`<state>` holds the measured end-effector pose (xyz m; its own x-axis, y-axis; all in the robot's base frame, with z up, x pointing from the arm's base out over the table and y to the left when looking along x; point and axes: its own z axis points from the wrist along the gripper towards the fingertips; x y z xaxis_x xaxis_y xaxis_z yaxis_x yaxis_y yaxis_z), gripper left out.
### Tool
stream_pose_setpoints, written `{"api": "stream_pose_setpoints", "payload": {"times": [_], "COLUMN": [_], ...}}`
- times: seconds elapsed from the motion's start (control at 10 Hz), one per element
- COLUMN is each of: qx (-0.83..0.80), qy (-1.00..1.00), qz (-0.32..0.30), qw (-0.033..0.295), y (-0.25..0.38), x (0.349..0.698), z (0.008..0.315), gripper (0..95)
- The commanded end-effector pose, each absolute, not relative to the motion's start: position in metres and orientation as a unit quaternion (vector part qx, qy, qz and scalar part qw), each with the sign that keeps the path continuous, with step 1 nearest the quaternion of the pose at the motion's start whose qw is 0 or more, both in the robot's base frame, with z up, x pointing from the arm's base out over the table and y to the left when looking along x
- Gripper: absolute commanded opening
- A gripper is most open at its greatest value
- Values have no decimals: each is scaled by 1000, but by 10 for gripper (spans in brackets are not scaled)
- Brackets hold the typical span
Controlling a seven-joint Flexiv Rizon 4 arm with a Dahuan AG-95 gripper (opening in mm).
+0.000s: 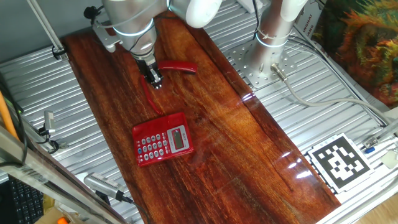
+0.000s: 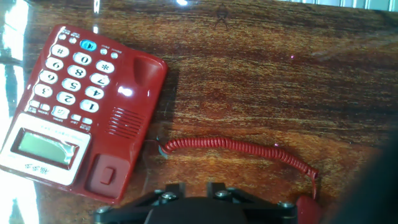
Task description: Place the handset of the telephone on the corresponding phone cradle
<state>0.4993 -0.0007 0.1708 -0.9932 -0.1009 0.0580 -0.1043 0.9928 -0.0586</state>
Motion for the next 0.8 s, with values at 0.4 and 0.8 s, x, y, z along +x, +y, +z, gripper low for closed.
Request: {"api": "stream_pose_setpoints", "payload": {"times": [0.4, 0.8], "qx": [-19, -18], "qy": [-999, -999], "qz": [25, 21], "qw": [19, 23], "y": [2, 2], "x": [498, 498], "z": [179, 180], "gripper": [0, 0]}}
